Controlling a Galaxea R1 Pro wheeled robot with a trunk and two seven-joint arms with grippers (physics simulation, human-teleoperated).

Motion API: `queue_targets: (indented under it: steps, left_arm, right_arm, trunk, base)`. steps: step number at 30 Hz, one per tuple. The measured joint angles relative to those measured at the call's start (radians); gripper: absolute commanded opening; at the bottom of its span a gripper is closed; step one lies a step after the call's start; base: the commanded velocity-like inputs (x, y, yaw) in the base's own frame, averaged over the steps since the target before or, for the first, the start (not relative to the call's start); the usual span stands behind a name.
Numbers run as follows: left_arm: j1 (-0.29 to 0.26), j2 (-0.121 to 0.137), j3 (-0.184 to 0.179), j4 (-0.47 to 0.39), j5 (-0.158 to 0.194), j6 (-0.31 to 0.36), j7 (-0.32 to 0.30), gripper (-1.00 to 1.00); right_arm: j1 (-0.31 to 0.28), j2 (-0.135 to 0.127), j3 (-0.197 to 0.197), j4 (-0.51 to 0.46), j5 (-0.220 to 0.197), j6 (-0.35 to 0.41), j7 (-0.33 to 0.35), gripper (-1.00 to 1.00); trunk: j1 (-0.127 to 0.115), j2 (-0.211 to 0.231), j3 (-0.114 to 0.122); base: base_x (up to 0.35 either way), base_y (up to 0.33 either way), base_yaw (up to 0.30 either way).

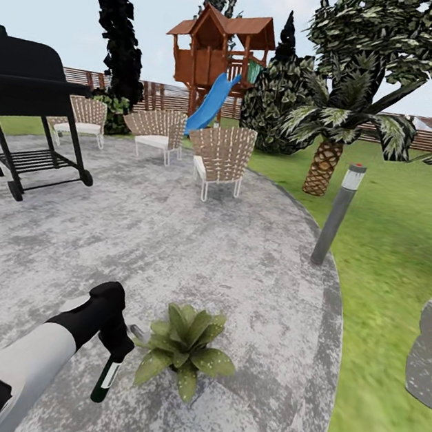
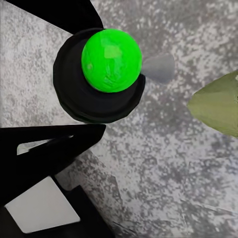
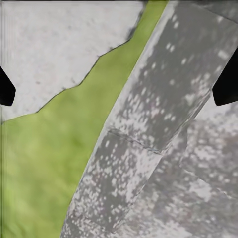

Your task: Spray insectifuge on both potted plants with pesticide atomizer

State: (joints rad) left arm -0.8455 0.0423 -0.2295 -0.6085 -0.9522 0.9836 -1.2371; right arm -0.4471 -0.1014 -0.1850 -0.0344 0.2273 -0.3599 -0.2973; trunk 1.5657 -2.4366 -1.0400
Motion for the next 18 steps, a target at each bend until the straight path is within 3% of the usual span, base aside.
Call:
queue_targets:
  steps: [5, 14, 18]
  left_arm:
    - [0.001, 0.003, 0.000, 0.001, 0.001, 0.000, 0.000, -1.00]
    - [0.012, 0.003, -0.004, 0.006, 0.003, 0.000, 0.002, -1.00]
    - [0.030, 0.016, -0.002, 0.006, 0.001, -0.001, 0.005, -1.00]
  right_arm:
    - [0.000, -0.001, 0.000, 0.001, 0.001, 0.000, 0.001, 1.00]
    - [0.000, -0.001, 0.000, 0.002, 0.001, 0.000, 0.000, 1.00]
    - [0.000, 0.000, 0.000, 0.000, 0.001, 0.000, 0.000, 1.00]
  trunk:
    - [0.000, 0.000, 0.000]
    - [0.001, 0.000, 0.000]
    - [0.000, 0.000, 0.000]
  base:
    - [-0.053, 0.010, -0.022]
    - [-0.294, 0.126, 0.000]
    - [-0.117, 0.075, -0.020]
